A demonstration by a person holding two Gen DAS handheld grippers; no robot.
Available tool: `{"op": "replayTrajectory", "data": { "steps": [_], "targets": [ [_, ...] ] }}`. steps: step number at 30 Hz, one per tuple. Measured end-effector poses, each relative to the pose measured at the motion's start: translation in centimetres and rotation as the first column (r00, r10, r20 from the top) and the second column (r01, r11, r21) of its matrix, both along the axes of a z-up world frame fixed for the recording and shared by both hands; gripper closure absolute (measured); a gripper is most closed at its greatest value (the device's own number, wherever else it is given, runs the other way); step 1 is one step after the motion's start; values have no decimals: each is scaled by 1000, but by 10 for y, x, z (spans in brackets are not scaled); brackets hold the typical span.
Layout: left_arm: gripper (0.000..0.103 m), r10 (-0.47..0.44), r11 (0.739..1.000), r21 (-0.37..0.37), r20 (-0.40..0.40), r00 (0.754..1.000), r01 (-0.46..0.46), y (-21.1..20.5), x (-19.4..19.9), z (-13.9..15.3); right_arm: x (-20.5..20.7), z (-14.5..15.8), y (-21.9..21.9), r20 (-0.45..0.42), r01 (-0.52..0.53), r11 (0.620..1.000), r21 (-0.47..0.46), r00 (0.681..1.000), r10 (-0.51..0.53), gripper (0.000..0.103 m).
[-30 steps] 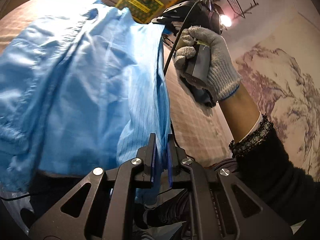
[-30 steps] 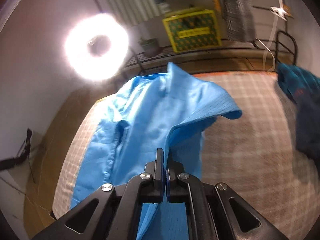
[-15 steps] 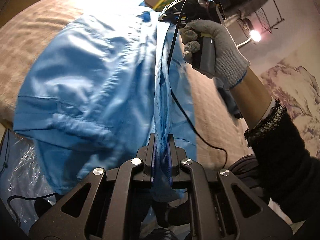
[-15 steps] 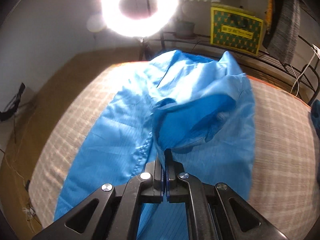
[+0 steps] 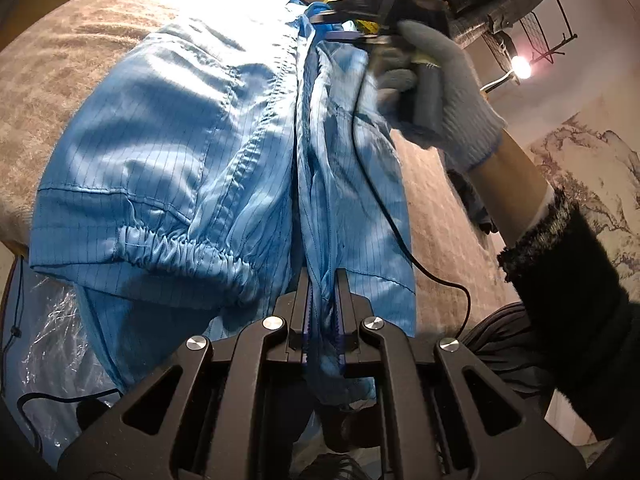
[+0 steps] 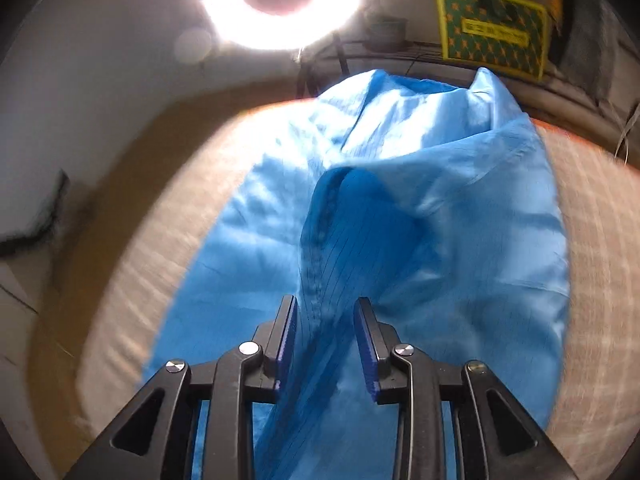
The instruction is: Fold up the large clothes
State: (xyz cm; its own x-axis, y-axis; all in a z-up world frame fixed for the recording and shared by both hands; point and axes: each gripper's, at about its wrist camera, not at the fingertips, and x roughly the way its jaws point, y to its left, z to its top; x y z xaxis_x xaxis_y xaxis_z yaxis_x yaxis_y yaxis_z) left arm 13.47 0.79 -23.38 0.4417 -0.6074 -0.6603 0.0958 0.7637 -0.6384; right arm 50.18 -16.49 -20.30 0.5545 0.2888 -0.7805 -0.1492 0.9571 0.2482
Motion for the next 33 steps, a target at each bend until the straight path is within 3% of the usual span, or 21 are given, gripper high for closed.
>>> {"op": "replayTrajectory", "data": {
  "steps": [6,11,14,16,18,22,25,29,33],
  "targets": [
    [96,2,999,-43,-1,1000,-2,8,-2,3,-52,56,-53,77,20,987,162,996,-33,71],
    [96,18,997,-73,10,1000,-17,11,-3,12,-120,91,-74,148,-31,982,188,989,3,71],
    [96,31,998,-62,8,999,-30,13,-4,12,-165,95,-78,172,-81,978,193,984,47,71],
    [96,54,999,4,5,999,-54,14,-4,7,-196,78,-73,159,-114,980,165,983,88,71],
    [96,76,997,21,-25,997,-75,17,-3,-1,-217,55,-63,143,-143,983,111,982,127,71],
    [90,77,989,127,2,997,-76,11,-7,0,-228,3,-42,70,-164,984,61,985,160,72],
    [87,76,987,141,42,996,-81,14,-16,14,-230,-27,-24,14,-198,980,14,980,198,73],
    [82,127,985,103,85,988,-136,42,-30,34,-249,-55,-3,-43,-275,959,-64,961,273,74],
    [69,194,966,160,70,978,-203,81,-23,39,-278,-58,7,-65,-346,920,-185,938,340,74]
  ]
}}
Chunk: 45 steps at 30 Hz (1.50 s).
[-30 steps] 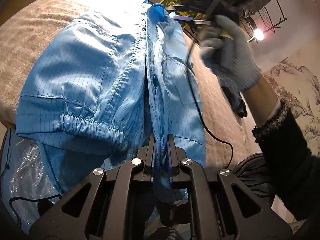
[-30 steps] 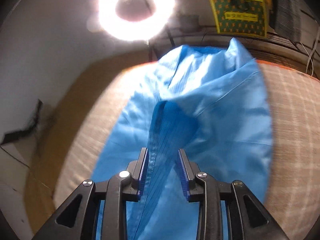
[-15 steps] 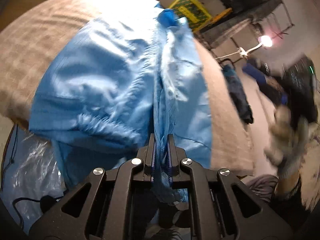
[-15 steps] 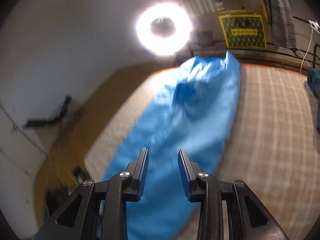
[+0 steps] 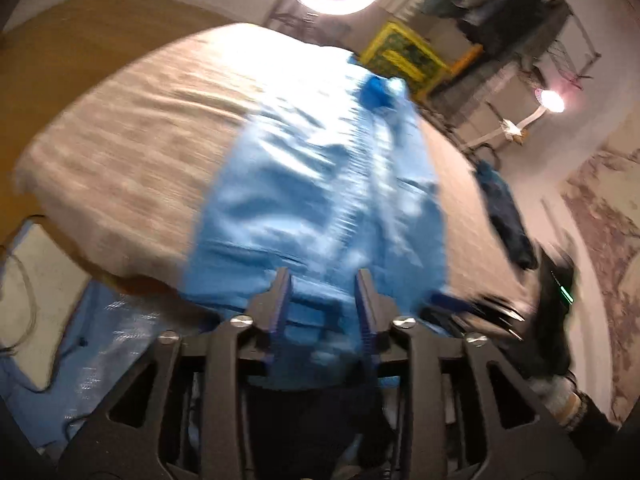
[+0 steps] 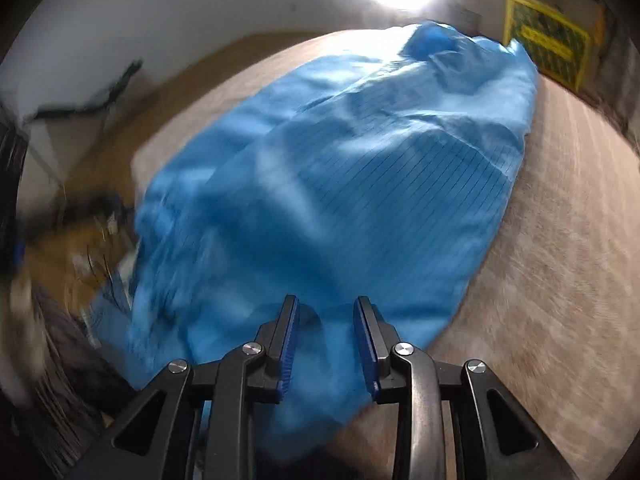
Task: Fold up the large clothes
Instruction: 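Fold the coat lengthwise with the left tool toward the right tool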
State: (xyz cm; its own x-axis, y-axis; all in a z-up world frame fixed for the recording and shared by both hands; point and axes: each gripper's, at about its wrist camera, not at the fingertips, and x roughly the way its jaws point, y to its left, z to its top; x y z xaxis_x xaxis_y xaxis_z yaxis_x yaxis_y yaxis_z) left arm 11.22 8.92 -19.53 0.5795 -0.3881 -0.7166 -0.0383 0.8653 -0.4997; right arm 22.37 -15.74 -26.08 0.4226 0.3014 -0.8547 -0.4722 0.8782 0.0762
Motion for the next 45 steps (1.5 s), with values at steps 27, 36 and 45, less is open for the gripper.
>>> {"op": "replayTrajectory", "data": {
  "steps": [27,36,45],
  "targets": [
    [99,-94,953,-303,-221,971,23,61,44,-64,-19,-34,-60,-264,248,821,513,956,-124,98],
    [99,-90,950,-311,-206,974,22,51,32,-59,-32,-22,-56,-243,181,905,385,966,-90,102],
    [92,-163,960,-262,-228,960,100,35,31,-63,-24,-33,-48,-293,139,879,457,956,1,87]
  ]
}}
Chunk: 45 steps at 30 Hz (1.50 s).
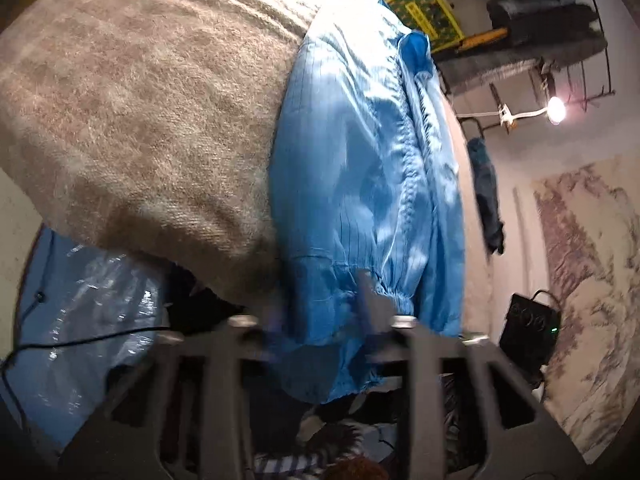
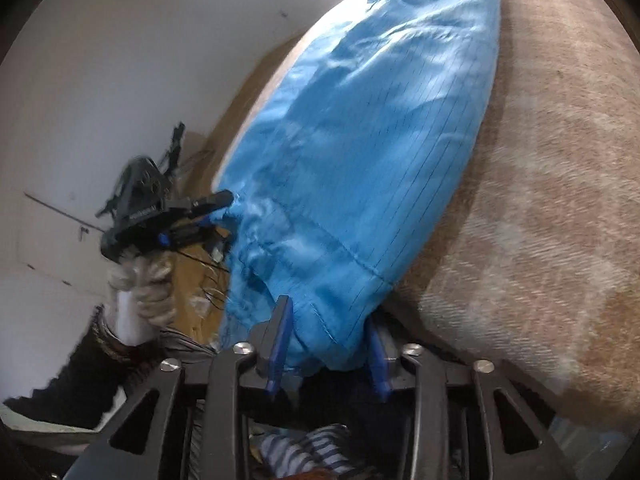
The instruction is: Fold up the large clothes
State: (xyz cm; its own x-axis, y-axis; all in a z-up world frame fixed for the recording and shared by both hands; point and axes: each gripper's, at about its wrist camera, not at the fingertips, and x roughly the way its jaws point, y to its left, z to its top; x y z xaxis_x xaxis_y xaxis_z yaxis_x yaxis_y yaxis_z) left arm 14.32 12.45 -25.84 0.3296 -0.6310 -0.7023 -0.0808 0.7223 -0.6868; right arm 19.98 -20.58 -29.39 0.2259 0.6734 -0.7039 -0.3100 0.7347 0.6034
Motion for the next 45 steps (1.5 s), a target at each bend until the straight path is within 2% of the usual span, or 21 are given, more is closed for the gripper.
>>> {"op": "replayTrajectory", "data": {
  "steps": [1,4,6,10,13,15,19,25,28,35,38,42,45],
  "targets": [
    [96,-3,1000,-5,-1,1000,3,1,-1,0,1,0,5,-4,-18,1000,-8,1000,18,94],
    [100,5,998,-58,17,1000,-4,4,-5,9,-2,7,12,8,-39,998,-43,999,39,99],
    [100,6,995,-99,43,999,-2,4,-10,21,-5,13,15,15,-41,998,-39,999,42,100],
    [100,-7,991,-136,74,997,17,-4,-24,37,-12,30,6,22,-61,998,-27,998,61,100],
    [101,-32,992,-124,46,998,37,-14,-31,30,-14,29,3,8,-79,995,-59,997,79,101],
    [101,-26,988,-149,11,1000,27,-15,-25,23,-7,22,-3,-19,-80,993,-84,997,78,101],
    [101,25,972,-235,26,999,-18,-7,-14,37,-1,23,-8,-45,-57,998,-10,997,57,101],
    [101,91,937,-342,59,994,-65,3,10,64,11,60,-18,7,-42,994,103,999,42,101],
    [101,101,941,-331,96,990,-63,-1,33,77,25,79,-22,40,-27,987,160,999,21,101],
    [101,124,947,-311,122,985,-81,-21,87,86,64,106,-18,121,30,983,182,991,-52,101],
    [101,161,958,-262,140,977,-120,-25,113,86,87,114,-21,138,72,979,193,985,-100,101],
    [101,241,947,-245,110,964,-208,-19,146,71,124,114,-39,136,145,968,207,975,-175,101],
    [101,259,945,-230,84,962,-234,-20,168,59,149,100,-52,100,223,948,227,963,-251,101]
  ]
}}
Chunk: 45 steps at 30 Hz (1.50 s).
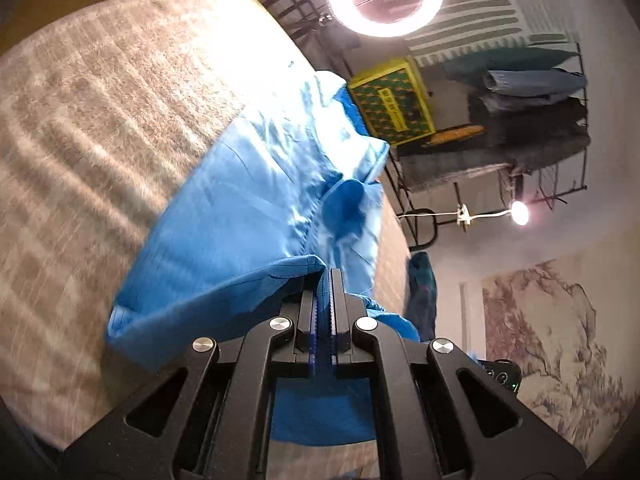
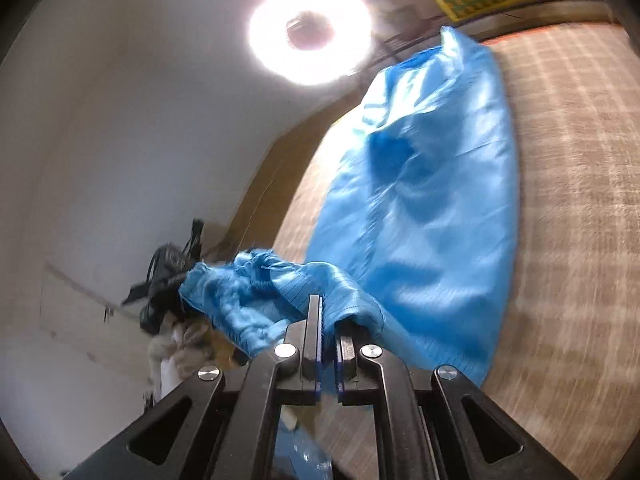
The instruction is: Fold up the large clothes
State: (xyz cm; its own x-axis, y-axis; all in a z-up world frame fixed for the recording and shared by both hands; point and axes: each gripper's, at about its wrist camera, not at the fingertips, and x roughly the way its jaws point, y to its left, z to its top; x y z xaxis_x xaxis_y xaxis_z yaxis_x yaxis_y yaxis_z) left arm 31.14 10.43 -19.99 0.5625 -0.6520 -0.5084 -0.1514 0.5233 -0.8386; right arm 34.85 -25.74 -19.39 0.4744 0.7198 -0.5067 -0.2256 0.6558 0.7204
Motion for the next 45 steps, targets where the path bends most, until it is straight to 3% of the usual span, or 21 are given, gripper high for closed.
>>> {"op": "replayTrajectory", "data": {
  "steps": [3,9,12,13,14,15,16,17,20,23,25,27,29,32,37,40,43,45],
  "targets": [
    [101,3,999,45,-11,1000,-3,-7,17,-9,19,-16,-8,-55,49,998,32,997,-47,101],
    [101,-3,994,106,-33,999,6,-15,34,-26,35,-29,-10,-98,80,996,-33,992,-83,101],
    [100,3,992,128,-30,1000,1,-16,36,-28,38,-32,-18,-112,105,994,-36,988,-108,94],
    [94,4,992,128,-24,1000,-1,-15,36,-28,39,-32,-19,-116,107,994,-31,987,-110,85],
    [79,5,992,130,-20,1000,-2,-15,36,-27,39,-31,-24,-121,97,995,-10,988,-98,79],
    [70,7,991,136,-17,1000,-5,-14,36,-25,39,-31,-27,-122,84,996,15,989,-82,66],
    [54,10,990,141,-10,1000,-9,-13,35,-23,39,-30,-28,-122,70,997,37,990,-65,64],
    [47,16,990,142,-3,1000,-16,-11,34,-20,39,-29,-29,-121,60,997,43,991,-55,63],
    [48,12,986,163,32,999,-17,-6,30,-10,37,-22,-32,-83,54,998,21,995,-53,63],
    [47,6,963,270,79,997,-27,-2,25,-2,31,-18,-34,-56,54,998,-14,997,-55,61],
    [47,-13,950,312,76,997,-11,0,24,-5,29,-18,-37,-43,54,998,-9,998,-54,51],
    [48,-56,945,326,53,997,36,-2,26,-15,33,-24,-45,-58,64,995,73,997,-60,39],
    [48,-90,934,350,29,995,75,-6,28,-24,35,-29,-55,-90,92,982,166,993,-77,39],
    [48,-110,931,350,5,994,102,-8,31,-34,31,-23,-62,-68,123,986,112,991,-116,40],
    [49,-150,924,357,-1,989,141,-15,36,-39,29,-28,-33,-53,73,990,-123,995,-80,52],
    [63,-170,913,374,-11,985,162,-20,39,-42,30,-41,-24,-79,42,984,-174,995,-57,62],
    [66,-192,903,390,-17,981,184,-25,39,-45,32,-48,-18,-83,28,978,-207,995,-46,65],
    [82,-210,898,392,-23,977,202,-28,39,-47,31,-48,-16,-79,22,977,-214,996,-39,71]
  ]
}}
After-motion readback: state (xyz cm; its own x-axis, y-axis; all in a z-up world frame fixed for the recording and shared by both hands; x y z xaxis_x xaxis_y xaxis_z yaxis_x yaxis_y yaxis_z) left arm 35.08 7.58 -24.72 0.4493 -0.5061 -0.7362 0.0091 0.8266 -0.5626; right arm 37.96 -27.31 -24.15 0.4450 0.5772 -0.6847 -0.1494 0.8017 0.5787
